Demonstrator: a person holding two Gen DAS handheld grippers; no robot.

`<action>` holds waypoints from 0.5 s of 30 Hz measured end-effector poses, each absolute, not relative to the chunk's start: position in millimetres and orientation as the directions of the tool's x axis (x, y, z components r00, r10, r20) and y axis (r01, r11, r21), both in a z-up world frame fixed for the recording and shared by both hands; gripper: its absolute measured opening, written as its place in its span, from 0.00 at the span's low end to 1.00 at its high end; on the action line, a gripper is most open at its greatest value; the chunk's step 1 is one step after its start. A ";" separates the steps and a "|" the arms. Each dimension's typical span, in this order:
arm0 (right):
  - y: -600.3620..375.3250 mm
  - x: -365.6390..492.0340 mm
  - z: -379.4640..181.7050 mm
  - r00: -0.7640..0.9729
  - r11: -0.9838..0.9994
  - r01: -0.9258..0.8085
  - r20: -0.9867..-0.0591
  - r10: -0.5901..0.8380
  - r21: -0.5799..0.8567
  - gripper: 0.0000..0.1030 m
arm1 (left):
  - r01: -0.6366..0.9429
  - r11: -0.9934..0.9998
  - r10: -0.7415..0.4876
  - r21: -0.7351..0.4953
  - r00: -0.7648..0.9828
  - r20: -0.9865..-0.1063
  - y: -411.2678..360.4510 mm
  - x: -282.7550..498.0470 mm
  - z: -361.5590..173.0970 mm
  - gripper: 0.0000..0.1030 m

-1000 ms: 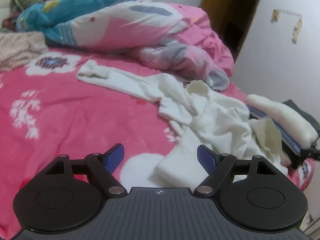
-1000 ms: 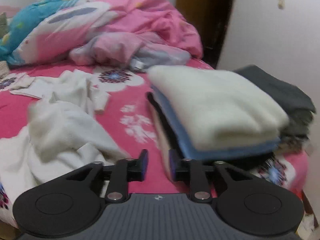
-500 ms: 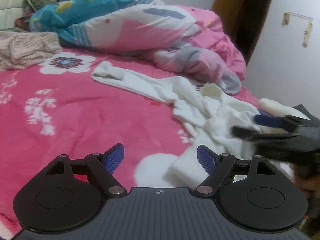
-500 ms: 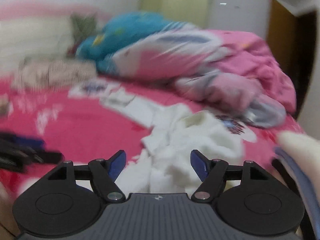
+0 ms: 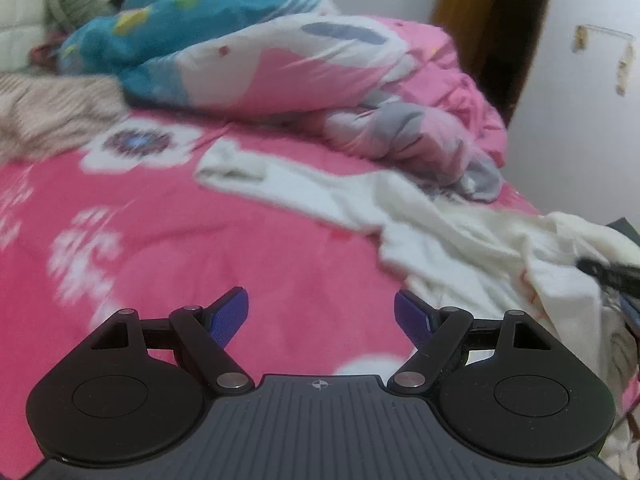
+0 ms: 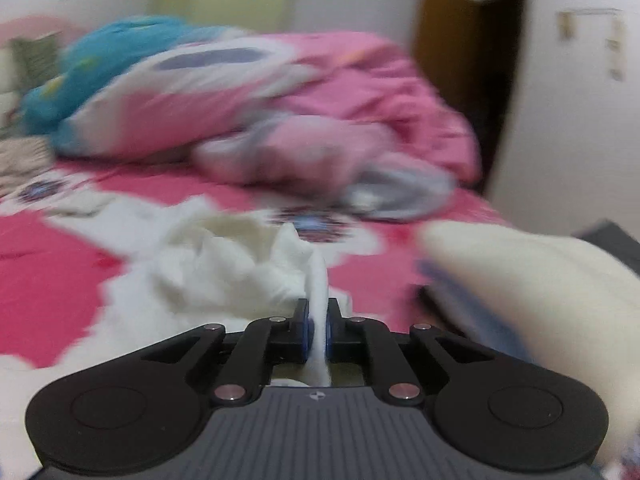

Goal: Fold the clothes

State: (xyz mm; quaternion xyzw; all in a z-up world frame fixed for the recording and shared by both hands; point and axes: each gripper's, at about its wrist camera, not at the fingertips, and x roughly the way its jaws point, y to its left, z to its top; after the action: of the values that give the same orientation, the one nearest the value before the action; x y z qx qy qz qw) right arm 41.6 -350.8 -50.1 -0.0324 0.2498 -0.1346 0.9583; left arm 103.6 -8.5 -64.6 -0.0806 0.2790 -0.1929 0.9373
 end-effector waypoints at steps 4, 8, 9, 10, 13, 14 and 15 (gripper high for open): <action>-386.0 24.0 -65.1 0.827 0.960 0.281 -0.506 -0.246 -0.006 0.07 | 0.419 0.873 -0.488 -0.251 0.729 -0.480 -52.2 153.8 -51.8 0.79; -392.1 7.3 -73.3 0.866 0.965 0.253 -0.459 -0.199 0.061 0.07 | 0.506 0.839 -0.533 -0.200 0.692 -0.487 -106.1 207.2 -44.9 0.79; -392.3 7.9 -73.8 0.872 0.967 0.245 -0.451 -0.189 0.069 0.07 | 0.528 0.829 -0.542 -0.182 0.678 -0.497 -120.3 220.7 -44.2 0.79; -393.0 7.3 -75.0 0.877 0.969 0.235 -0.446 -0.178 0.076 0.07 | 0.553 0.816 -0.553 -0.170 0.658 -0.511 -133.8 234.2 -44.4 0.79; -395.9 4.7 -78.3 0.892 0.973 0.207 -0.428 -0.145 0.102 0.07 | 0.613 0.773 -0.579 -0.163 0.578 -0.575 -174.0 276.1 -46.9 0.79; -397.5 7.4 -78.5 0.896 0.973 0.201 -0.423 -0.136 0.114 0.07 | 0.633 0.758 -0.582 -0.159 0.545 -0.604 -187.3 288.2 -49.1 0.79; -399.2 10.0 -78.7 0.899 0.973 0.195 -0.419 -0.126 0.126 0.07 | 0.655 0.742 -0.576 -0.142 0.515 -0.635 -200.7 298.3 -52.3 0.79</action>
State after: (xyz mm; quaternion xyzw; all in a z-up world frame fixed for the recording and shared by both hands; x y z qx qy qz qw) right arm 10.0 -399.2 -78.7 0.0827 0.2087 -0.0828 0.9709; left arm 298.3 -200.7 -52.3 0.0579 0.3418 -0.3543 0.8685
